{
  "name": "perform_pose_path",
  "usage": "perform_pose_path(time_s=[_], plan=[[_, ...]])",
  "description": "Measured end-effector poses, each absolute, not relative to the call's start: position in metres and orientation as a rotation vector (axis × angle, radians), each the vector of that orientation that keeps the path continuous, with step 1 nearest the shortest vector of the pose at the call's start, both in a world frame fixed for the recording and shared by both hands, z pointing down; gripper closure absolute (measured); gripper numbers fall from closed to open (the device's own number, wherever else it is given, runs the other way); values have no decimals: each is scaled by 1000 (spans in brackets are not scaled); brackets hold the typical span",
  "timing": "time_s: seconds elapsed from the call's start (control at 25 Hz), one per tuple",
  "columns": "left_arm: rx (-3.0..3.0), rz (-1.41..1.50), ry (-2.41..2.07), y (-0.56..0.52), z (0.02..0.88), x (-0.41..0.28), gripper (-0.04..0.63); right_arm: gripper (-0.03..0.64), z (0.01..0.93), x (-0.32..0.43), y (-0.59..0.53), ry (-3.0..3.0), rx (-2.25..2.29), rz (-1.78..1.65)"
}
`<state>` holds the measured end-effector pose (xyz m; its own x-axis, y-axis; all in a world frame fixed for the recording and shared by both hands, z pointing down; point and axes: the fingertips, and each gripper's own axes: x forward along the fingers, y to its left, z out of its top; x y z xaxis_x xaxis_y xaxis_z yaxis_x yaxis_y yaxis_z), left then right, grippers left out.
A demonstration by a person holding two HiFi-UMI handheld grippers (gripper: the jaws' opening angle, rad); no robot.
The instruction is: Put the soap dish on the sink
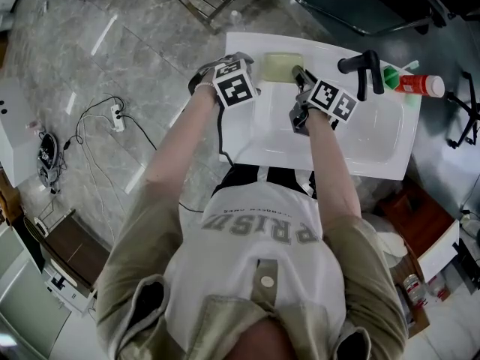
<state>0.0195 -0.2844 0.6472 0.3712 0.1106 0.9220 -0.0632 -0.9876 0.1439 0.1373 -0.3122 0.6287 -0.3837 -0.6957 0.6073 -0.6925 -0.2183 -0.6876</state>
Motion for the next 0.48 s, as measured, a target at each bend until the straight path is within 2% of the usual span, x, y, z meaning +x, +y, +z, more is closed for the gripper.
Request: perform_pose_path(time_s=[0.48], plan=[[2460,1635,-19,-288,650,19,232,512,637,143,-317,2039,-1922,-1672]])
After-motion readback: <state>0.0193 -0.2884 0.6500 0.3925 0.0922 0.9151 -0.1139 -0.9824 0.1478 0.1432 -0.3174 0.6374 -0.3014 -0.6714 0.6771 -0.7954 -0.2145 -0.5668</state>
